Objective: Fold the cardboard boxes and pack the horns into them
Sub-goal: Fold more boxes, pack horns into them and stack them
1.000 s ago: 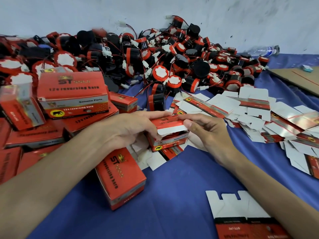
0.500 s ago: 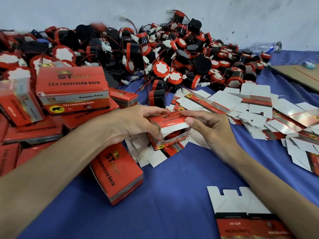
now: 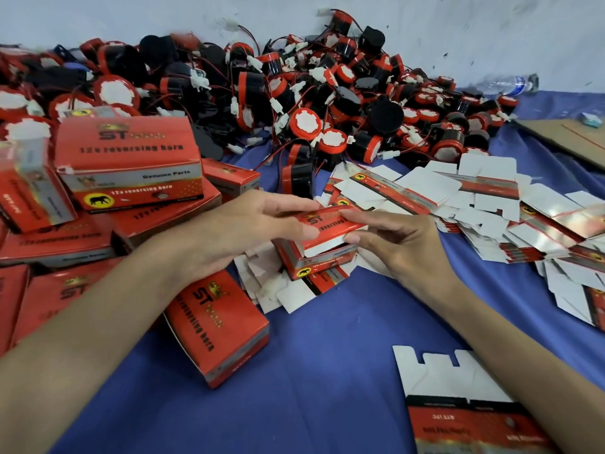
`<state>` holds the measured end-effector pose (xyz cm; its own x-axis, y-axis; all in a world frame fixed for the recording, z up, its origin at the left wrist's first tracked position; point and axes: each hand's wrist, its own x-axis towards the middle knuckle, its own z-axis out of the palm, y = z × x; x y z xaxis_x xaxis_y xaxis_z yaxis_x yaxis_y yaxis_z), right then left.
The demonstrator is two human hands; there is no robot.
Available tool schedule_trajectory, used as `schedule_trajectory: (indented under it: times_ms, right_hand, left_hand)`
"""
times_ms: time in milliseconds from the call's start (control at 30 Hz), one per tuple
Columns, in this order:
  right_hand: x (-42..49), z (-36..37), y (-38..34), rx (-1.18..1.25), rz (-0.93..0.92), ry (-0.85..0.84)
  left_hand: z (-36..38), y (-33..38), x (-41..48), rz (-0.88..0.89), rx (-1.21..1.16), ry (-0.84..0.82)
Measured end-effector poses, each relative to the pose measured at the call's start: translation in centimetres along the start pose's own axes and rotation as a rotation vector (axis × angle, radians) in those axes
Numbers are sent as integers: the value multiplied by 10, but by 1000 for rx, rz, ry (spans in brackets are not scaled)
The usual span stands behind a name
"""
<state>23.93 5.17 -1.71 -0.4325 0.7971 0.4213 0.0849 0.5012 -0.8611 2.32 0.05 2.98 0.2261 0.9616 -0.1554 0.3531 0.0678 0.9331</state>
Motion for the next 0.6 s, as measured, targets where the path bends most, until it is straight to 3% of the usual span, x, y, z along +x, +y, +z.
schedule_trajectory:
  times_ms: [100,233,433,600]
  right_hand:
    - [-3,3,-1,-160,-91,61]
    - [-6,7,-4,-310,-193,130]
    - [-6,6,-6,-349,-202,117]
    - [-9,-2,-5,-489,-288,5]
  left_hand:
    - [6,-2,-1,141,401,87]
    - [16,-9,-4,306,901,61]
    - [15,-8,-4,357,1012,21]
    - [16,-6,-4,363,1171,-31]
